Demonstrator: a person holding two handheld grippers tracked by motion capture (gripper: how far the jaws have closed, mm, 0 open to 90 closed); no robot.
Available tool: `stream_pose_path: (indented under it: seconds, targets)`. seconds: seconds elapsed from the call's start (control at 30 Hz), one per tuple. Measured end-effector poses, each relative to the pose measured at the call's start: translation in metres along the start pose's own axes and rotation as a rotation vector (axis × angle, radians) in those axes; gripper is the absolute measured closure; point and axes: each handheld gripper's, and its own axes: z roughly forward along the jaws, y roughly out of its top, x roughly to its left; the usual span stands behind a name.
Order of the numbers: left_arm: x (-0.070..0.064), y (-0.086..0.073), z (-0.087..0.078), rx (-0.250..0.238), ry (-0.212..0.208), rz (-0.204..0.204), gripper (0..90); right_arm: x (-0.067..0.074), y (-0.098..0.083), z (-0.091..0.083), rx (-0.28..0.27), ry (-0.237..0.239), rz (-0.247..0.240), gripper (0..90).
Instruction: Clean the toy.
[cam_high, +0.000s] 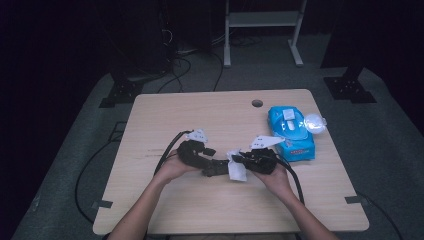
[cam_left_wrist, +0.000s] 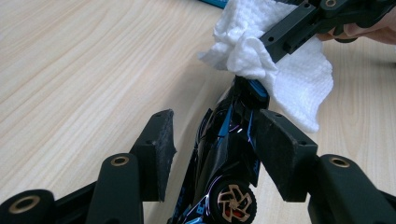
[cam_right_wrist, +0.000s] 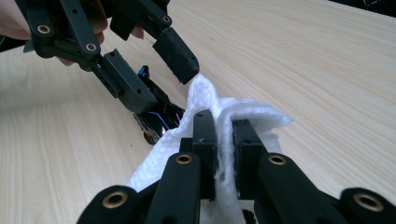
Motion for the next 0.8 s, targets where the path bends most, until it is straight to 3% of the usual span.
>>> stream_pose_path:
  seconds: [0.17,0.27,0.4,0.57,0.67,0.73,0.8]
  targets:
    - [-0.007,0.0,0.0,0.019,0.001,0.029,45.4,0.005,-0.002,-0.004,0.0,0.008,-0.025,81.9]
    - [-0.014,-0.001,0.002,0.034,-0.002,0.042,41.5,0.007,-0.006,-0.009,-0.017,0.038,-0.003,82.0]
    - [-0.024,-0.003,0.007,0.077,-0.013,0.077,37.2,0.014,-0.013,-0.015,-0.016,0.063,-0.009,82.0]
    - [-0.036,-0.007,0.021,0.153,-0.012,0.155,32.2,0.023,-0.023,-0.017,0.029,0.071,-0.039,81.7]
    - [-0.044,-0.011,0.033,0.193,0.026,0.211,29.8,0.024,-0.028,-0.015,0.058,0.077,-0.04,81.5]
    - [-0.048,-0.012,0.036,0.185,0.028,0.232,29.7,0.025,-0.032,-0.011,0.102,0.051,-0.068,81.5]
    - [-0.049,-0.011,0.036,0.18,0.037,0.235,28.9,0.024,-0.037,-0.008,0.124,0.046,-0.065,81.5]
